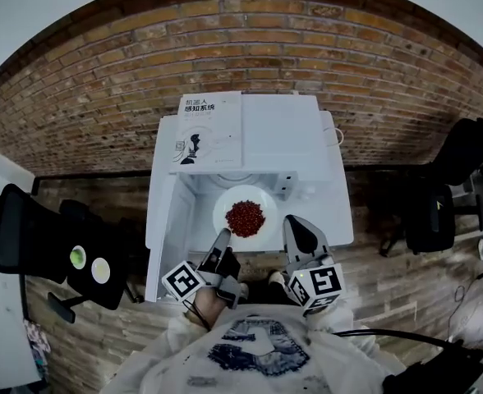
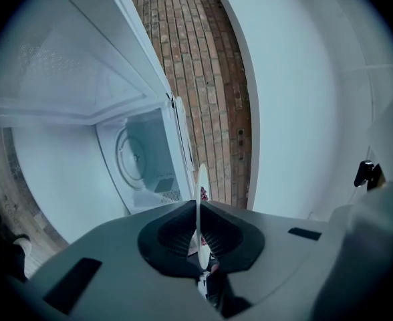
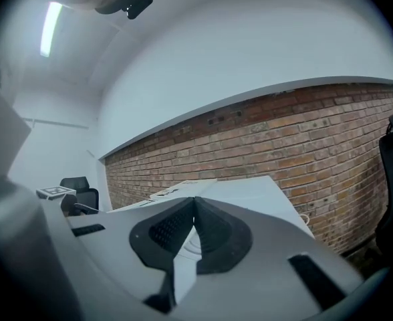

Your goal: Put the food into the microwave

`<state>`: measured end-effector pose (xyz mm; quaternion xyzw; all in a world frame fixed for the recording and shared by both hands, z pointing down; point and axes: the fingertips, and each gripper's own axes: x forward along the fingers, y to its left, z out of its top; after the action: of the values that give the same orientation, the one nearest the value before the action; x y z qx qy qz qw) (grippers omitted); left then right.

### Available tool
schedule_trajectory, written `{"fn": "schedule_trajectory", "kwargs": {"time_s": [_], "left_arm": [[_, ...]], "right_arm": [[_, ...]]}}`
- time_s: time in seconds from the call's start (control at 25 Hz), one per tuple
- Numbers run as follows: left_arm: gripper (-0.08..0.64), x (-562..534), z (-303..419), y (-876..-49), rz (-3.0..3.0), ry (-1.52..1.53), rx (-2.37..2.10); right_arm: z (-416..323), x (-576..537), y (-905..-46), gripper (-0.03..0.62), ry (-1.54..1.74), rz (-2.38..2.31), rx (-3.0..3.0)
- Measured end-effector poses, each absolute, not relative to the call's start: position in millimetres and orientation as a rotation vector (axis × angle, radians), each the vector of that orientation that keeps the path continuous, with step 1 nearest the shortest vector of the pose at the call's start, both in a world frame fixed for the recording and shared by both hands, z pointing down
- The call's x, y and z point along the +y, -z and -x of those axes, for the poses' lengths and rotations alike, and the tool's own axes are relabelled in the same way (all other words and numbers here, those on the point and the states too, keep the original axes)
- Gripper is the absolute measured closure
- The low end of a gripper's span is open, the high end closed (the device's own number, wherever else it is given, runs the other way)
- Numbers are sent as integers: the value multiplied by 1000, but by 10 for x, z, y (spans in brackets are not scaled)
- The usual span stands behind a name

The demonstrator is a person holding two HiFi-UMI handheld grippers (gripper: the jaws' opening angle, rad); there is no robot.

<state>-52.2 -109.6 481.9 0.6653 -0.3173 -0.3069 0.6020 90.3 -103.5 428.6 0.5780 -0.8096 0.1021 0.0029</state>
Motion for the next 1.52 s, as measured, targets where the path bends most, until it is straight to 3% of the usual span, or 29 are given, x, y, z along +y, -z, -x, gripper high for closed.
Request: {"fn": "schedule_trajectory", "kwargs": {"time_s": [0.68,1.52], "left_arm": [[543,-1297,341,-4971,-1504,760,-849],[543,-1710,625,-5857,-1455,706,-981]], "right_arm": [[-1173,-1353,-4359,580,-342,-1619,-2610],[-972,-1592,-4568,580,-311,-1552,-2581]]}}
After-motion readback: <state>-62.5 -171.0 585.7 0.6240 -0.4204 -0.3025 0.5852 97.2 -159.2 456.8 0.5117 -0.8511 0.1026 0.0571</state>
